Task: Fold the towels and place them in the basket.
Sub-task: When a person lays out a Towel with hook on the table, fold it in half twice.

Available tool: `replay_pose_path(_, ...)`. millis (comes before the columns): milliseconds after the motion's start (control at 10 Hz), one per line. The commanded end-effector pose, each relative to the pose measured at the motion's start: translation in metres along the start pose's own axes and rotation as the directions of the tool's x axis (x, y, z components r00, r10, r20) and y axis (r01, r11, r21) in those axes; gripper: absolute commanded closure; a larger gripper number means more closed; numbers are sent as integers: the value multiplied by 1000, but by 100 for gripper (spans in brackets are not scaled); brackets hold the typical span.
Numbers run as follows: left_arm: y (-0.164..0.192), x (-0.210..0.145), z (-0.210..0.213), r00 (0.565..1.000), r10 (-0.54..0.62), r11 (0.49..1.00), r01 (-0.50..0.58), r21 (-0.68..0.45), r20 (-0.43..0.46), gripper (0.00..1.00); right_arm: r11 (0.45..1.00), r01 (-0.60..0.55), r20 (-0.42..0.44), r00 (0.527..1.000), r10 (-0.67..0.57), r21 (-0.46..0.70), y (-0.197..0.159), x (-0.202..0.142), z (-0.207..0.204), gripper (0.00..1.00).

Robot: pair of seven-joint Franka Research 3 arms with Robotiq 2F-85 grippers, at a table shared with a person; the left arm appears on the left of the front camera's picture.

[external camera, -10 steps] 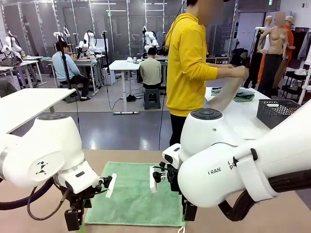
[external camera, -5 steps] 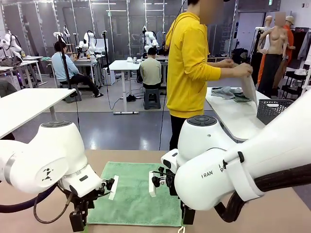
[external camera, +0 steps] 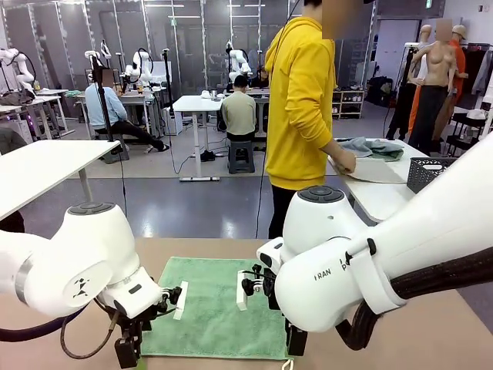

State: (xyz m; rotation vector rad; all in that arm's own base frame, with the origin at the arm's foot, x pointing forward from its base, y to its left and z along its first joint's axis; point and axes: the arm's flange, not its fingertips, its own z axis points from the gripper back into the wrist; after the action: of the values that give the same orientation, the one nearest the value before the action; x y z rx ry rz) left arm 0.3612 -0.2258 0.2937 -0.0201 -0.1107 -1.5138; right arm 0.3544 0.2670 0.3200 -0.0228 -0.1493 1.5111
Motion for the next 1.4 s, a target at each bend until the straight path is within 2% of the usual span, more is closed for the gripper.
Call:
replay_pose_path(0, -16, -13, -11, 1000, -5, 1000, 5, 28, -10, 0, 1000, 14, 25, 1000, -14, -2, -2, 4, -5, 0)
replay_pose_path(500, -18, -13, -10, 999, -18, 1000, 18, 3, -26, 0, 1000, 8, 3, 1000, -8, 29, -3, 5, -21, 0)
replay_pose_path(600, 0, 0, -6, 1000, -10, 1000, 10, 0, -10, 0, 999, 13, -1, 1000, -13, 39, 0, 5, -27, 0)
replay_pose_path(800, 0, 0, -6, 1000, -10, 1000, 10, 0, -10, 0, 999, 26, -35, 999, -24, 40, 7, 7, -29, 0)
replay_pose_path(1300, 0, 0, -6, 1000, -10, 1000, 10, 0, -10, 0, 998, 39, -42, 998, -37, 42, 10, 5, -41, 0)
